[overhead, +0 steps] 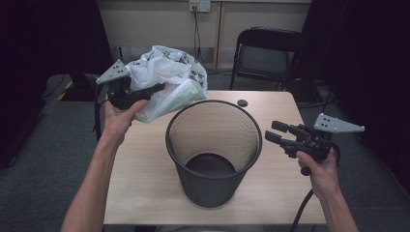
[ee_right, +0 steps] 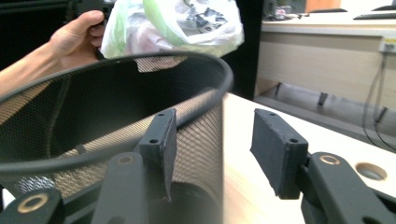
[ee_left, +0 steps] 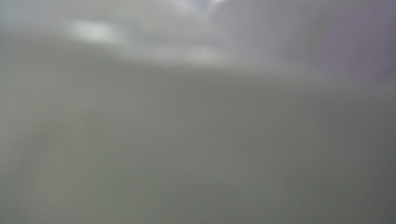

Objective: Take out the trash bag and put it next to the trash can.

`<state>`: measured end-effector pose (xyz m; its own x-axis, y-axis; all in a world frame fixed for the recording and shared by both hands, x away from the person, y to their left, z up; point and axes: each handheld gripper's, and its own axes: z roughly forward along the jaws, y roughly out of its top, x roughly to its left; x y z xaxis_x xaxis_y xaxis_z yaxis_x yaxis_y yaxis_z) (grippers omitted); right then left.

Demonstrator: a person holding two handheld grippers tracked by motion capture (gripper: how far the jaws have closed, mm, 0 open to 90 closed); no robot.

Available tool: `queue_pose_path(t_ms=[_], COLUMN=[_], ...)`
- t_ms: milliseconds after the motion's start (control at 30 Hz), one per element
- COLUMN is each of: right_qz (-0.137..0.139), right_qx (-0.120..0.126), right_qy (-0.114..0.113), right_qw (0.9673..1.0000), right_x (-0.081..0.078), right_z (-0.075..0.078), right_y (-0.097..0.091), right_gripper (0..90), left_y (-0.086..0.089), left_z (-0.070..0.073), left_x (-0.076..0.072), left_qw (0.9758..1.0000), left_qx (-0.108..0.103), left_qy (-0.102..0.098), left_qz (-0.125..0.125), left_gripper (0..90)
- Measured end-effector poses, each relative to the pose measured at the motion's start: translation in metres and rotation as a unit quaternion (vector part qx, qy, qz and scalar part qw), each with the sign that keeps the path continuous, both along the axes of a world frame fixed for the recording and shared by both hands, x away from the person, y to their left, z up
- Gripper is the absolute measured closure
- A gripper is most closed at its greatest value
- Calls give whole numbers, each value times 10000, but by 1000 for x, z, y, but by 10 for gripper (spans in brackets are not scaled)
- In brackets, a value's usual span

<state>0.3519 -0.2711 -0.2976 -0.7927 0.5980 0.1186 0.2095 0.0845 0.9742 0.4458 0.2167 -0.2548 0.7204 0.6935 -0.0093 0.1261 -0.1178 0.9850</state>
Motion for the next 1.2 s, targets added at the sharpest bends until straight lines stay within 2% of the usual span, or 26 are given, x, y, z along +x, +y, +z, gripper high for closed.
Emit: queue_pose_path(t_ms=[67,233,433,567,667,833,1000,1100,1167,1200], right_qz=[-58,-137,-152,-136,-138,-75,54,59,71,88], right_qx=[3,-41,-64,-60,-88,-81,-187,-229,-234,-232], right_qy=[65,223,314,407,515,608,857,946,975,974], right_qw=[10000,9996,9994,9991,9985,9981,9961,9952,9949,9949], right_x=[0,-1,-5,-7,-7,-6,-4,-3,-3,-3], right_z=[-5,-20,-48,-63,-73,-80,-94,-99,-99,-99], right_y=[-5,-10,-5,-4,-3,0,6,7,7,8], right_gripper=[502,493,494,498,499,495,478,461,459,459], left_y=[2,6,6,6,6,1,-5,-10,-13,-14], left_z=[-6,-22,-40,-47,-52,-72,-93,-102,-107,-110], left_x=[3,12,18,21,21,23,30,32,34,35], left_qw=[10000,9993,9981,9972,9961,9926,9895,9868,9855,9841], left_qx=[-33,49,193,238,351,668,712,925,947,1036], left_qy=[74,289,543,678,771,991,1225,1297,1377,1409], left_qz=[45,233,205,228,240,233,271,283,280,323], left_gripper=[730,730,733,734,733,731,728,728,729,728])
